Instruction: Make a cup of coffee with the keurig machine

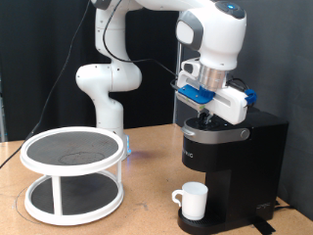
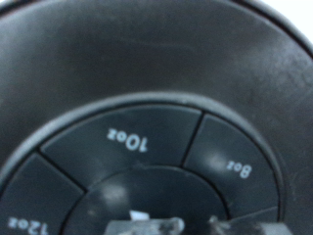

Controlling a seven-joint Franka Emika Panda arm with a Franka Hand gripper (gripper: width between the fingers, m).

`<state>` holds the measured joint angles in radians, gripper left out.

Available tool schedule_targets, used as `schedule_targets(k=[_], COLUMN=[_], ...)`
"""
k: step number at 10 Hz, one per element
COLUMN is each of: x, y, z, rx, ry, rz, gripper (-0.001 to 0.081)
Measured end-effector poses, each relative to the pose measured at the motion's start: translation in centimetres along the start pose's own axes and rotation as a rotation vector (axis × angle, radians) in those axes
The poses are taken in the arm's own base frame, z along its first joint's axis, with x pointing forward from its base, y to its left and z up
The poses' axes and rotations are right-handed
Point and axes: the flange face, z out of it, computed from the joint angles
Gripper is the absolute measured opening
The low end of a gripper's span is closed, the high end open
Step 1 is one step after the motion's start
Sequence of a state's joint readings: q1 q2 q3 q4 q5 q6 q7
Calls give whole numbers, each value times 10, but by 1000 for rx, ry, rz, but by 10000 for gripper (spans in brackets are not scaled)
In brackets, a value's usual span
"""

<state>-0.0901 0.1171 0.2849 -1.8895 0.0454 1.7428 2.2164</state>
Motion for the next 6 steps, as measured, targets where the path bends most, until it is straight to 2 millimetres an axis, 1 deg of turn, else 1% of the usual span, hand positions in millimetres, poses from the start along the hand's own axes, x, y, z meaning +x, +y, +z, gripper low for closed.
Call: schedule_targets(k=[3,6], x=[-3,-4], y=[-7,-9], z=[-2,-3], rx=[-2,-5], ry=[9,8], rz=[19,16], gripper=[0,0])
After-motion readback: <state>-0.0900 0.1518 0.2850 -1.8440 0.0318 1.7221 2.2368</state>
